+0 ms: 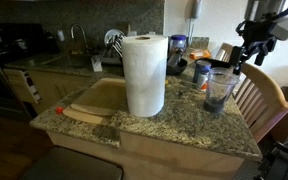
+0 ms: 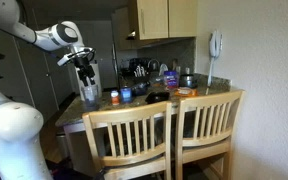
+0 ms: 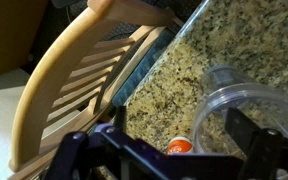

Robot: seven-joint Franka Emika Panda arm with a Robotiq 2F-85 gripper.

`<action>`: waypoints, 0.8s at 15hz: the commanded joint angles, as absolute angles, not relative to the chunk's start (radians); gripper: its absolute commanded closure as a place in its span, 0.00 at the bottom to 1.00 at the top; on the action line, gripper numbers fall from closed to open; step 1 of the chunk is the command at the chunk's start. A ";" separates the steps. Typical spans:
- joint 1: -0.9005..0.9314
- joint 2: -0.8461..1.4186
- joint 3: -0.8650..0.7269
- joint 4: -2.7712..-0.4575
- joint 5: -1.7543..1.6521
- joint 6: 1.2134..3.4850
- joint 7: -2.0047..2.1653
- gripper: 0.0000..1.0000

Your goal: Put the black dish on the blue can

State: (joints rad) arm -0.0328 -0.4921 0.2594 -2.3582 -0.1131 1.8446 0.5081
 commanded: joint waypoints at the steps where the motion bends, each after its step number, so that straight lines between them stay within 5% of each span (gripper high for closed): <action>1: -0.014 -0.489 0.243 -2.356 -0.121 1.841 0.515 0.00; 12: -0.263 -0.218 -0.084 -2.100 -0.156 1.954 0.618 0.00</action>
State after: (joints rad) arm -0.2145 -0.3582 -0.0215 -2.2331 -0.1747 1.9496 0.5903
